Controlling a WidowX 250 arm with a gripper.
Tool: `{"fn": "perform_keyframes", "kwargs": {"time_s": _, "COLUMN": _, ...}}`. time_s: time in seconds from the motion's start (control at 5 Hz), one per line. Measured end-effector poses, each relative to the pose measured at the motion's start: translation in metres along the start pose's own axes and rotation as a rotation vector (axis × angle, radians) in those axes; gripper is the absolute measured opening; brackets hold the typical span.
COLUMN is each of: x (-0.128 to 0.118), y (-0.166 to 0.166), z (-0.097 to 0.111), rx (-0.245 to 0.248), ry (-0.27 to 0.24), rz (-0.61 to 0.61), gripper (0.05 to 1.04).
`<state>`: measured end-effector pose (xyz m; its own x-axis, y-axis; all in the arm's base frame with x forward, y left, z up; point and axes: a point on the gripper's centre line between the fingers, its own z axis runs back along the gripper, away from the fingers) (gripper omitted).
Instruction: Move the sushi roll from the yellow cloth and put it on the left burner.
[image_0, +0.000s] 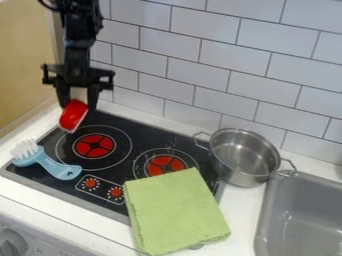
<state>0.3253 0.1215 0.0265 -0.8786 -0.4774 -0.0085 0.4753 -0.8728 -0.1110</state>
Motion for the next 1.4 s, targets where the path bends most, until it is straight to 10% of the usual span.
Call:
{"fn": "perform_keyframes", "kwargs": {"time_s": 0.4, "x": -0.002, "y": 0.002, "z": -0.006, "rx": -0.009, "ry": 0.042, "rz": 0.005, "gripper": 0.587}}
{"fn": "perform_keyframes", "kwargs": {"time_s": 0.6, "x": -0.001, "y": 0.003, "z": -0.006, "rx": 0.005, "ry": 0.036, "rz": 0.017, "gripper": 0.904}}
{"fn": "perform_keyframes", "kwargs": {"time_s": 0.8, "x": -0.001, "y": 0.003, "z": -0.006, "rx": 0.006, "ry": 0.039, "rz": 0.026, "gripper": 1.019}}
{"fn": "perform_keyframes", "kwargs": {"time_s": 1.4, "x": 0.015, "y": 0.003, "z": -0.007, "rx": -0.001, "ry": -0.04, "rz": 0.023, "gripper": 0.998}}
